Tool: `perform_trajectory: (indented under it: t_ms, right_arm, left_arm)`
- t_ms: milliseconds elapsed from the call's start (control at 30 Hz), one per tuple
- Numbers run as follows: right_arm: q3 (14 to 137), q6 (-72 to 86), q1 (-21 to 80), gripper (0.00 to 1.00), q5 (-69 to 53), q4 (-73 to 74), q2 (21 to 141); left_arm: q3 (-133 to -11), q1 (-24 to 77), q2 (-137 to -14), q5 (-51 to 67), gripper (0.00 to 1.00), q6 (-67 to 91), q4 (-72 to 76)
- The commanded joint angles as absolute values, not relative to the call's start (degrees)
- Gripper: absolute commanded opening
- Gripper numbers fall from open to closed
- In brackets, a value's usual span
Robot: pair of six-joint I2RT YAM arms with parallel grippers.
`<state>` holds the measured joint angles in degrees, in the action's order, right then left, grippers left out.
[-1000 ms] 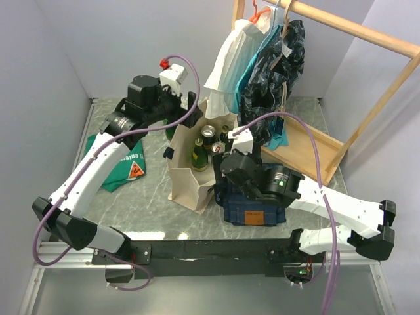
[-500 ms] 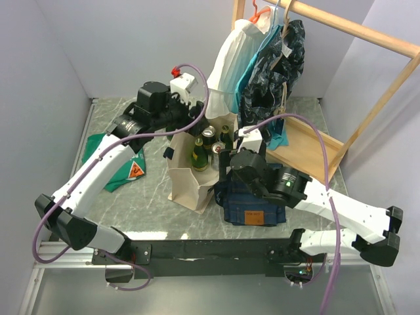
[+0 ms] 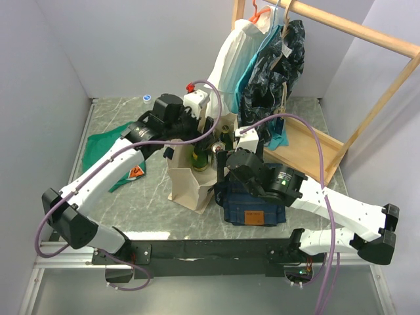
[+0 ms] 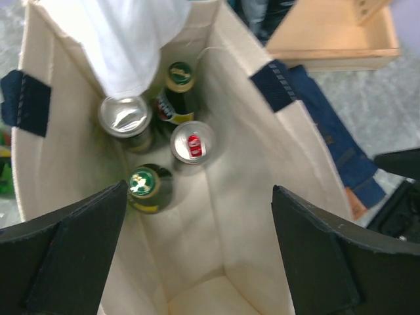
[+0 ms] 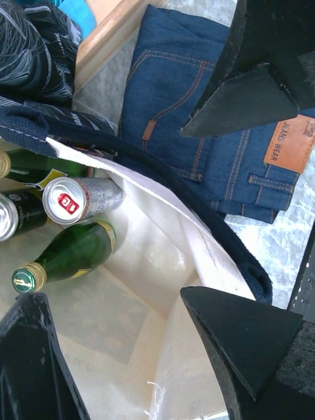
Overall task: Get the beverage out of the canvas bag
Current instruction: Take out the drink from the canvas bag.
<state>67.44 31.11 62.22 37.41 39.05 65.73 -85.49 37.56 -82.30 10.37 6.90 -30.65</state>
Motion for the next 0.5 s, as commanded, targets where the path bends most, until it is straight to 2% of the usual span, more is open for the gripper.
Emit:
perform_trajectory:
  t_ms: [0,267,467]
  right_arm:
    - [69.52,32.43,61.88,1.0,38.23,39.02,65.3]
    - [68.82,33.13,61.88,1.0,38.85,39.38,64.34]
    - [68.64,33.05,61.87,1.0,39.29,39.73,64.34]
  left_arm:
    - [-84.55,37.88,-83.49,4.85,0.94,6.24,-30.23]
    - [-86.04,37.97,-89.11,0.53,0.86,7.47,-32.61]
    - [-85.43,38.06,-91.14,0.18,0.85,7.91,-30.85]
